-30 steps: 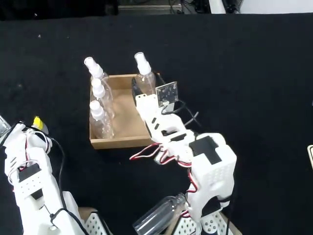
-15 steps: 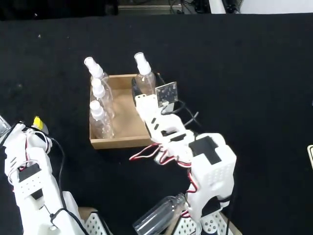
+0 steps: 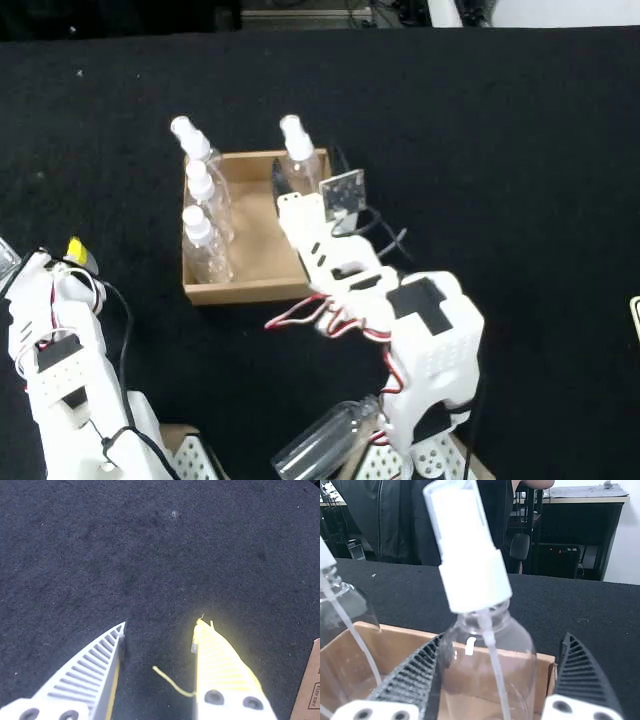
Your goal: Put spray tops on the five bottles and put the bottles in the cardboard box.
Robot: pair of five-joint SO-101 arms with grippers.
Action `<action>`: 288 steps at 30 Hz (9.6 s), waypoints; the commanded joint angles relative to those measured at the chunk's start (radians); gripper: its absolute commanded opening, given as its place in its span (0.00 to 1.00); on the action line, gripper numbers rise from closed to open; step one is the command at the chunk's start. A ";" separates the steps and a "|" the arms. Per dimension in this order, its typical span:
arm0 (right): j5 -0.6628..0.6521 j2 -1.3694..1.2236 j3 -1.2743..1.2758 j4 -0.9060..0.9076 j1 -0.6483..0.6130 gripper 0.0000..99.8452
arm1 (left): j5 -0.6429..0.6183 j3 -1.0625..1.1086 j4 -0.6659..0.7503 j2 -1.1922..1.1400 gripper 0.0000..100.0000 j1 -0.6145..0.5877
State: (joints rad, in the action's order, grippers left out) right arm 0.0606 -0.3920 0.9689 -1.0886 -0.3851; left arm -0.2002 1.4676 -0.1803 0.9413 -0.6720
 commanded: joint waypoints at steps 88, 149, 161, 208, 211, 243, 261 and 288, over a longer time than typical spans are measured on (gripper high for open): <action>-0.230 1.196 -0.104 2.199 0.350 0.01 | -0.006 0.016 0.021 0.009 0.19 0.039; -1.832 1.198 -0.119 2.848 0.155 0.19 | -0.005 0.018 0.021 0.009 0.19 0.039; -1.784 1.191 -0.074 2.820 -0.089 0.19 | -0.005 0.018 0.021 0.009 0.19 0.039; -0.292 1.201 0.337 1.654 0.744 0.04 | 0.308 -1.339 -0.974 -0.003 0.19 0.229; -0.292 1.201 0.377 1.597 0.744 0.04 | 0.308 -1.356 -0.973 -0.003 0.19 0.326; -0.282 1.199 0.387 1.585 0.744 0.04 | 0.307 -1.165 -0.836 -0.003 0.19 1.150; -0.023 1.199 0.371 1.521 0.925 0.04 | 0.301 -1.067 -0.918 0.009 0.19 1.222; -0.023 1.199 0.374 1.514 0.925 0.04 | 0.308 -0.739 -0.993 0.000 0.20 1.415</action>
State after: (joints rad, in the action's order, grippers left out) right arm 0.0284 0.7725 1.3571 0.4503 0.5155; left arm 0.1005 0.7127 -1.1792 0.9413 0.6751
